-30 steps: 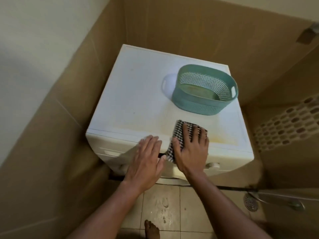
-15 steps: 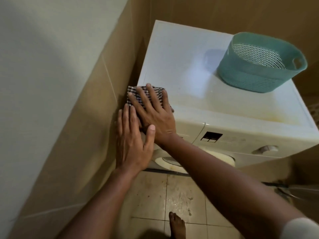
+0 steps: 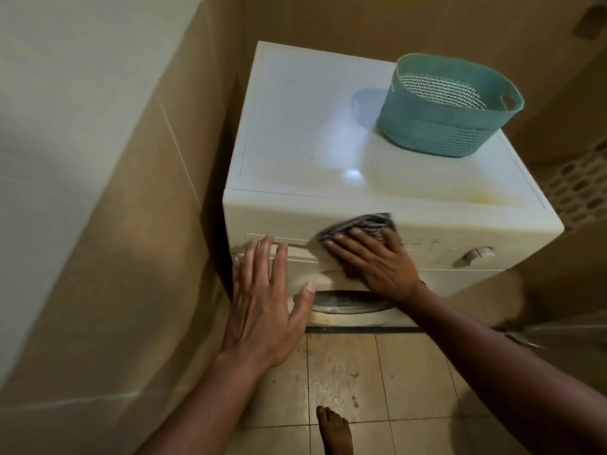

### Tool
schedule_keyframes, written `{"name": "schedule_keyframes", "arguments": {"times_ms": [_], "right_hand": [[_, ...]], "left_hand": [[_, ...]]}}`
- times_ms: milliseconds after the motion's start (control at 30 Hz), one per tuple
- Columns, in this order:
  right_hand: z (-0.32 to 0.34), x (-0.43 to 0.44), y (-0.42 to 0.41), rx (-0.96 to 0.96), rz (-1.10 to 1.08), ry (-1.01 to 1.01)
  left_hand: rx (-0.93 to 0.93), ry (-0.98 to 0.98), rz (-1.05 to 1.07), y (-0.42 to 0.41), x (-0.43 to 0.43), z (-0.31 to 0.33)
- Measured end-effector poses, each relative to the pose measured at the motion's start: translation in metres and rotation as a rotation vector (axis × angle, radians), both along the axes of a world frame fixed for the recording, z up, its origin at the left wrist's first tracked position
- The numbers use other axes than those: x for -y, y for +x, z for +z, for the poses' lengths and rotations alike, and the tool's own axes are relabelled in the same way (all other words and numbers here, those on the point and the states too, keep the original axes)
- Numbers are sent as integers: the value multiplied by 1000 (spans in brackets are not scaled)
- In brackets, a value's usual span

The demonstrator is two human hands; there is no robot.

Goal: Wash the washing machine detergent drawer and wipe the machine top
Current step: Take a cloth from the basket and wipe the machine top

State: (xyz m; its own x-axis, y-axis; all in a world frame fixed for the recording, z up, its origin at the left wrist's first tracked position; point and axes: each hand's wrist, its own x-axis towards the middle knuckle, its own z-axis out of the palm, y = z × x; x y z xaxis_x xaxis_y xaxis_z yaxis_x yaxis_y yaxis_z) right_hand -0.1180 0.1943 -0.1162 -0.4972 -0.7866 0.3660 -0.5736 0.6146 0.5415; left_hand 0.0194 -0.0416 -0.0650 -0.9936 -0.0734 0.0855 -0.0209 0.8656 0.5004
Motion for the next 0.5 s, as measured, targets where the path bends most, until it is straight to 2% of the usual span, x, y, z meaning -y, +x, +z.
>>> {"name": "schedule_keyframes", "arguments": {"times_ms": [67, 133, 200, 367, 433, 500], "right_hand": [[-12, -32, 8, -3, -143, -141], [-19, -18, 10, 4, -203, -266], [-21, 30, 7, 2, -144, -311], [-26, 150, 6, 83, 175, -202], [-34, 147, 2, 80, 230, -213], [-43, 108, 1, 59, 231, -250]], "left_hand": [[-14, -7, -1, -1, -3, 0], [-19, -7, -6, 1, -8, -2], [-53, -9, -9, 3, -11, -5], [-160, -1, 41, -3, -10, -11], [-180, -11, 40, -9, -10, -13], [-183, -27, 1, -14, -19, -14]]}}
